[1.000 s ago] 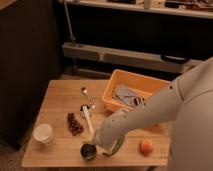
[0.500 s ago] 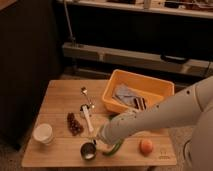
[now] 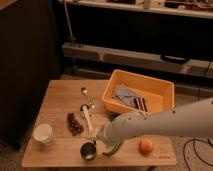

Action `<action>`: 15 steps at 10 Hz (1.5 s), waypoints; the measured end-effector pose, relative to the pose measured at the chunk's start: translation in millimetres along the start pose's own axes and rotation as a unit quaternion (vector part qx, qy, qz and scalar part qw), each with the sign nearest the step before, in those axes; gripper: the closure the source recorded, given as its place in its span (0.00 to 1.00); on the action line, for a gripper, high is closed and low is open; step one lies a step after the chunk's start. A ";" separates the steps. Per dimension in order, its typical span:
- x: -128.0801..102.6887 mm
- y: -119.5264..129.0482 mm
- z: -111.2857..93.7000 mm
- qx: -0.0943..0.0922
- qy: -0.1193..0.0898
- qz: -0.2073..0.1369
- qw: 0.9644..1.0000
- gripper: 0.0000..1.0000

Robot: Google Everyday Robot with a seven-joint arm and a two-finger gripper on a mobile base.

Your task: Stack cups into tray

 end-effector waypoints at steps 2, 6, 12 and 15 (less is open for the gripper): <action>22.2 8.2 -10.4 0.015 0.033 -0.008 0.999 0.32; 46.8 0.9 16.4 0.048 0.105 -0.014 0.993 0.32; 138.6 10.2 -21.9 0.070 0.114 0.005 0.991 0.53; 150.6 19.4 -30.4 0.074 0.112 0.012 0.991 0.41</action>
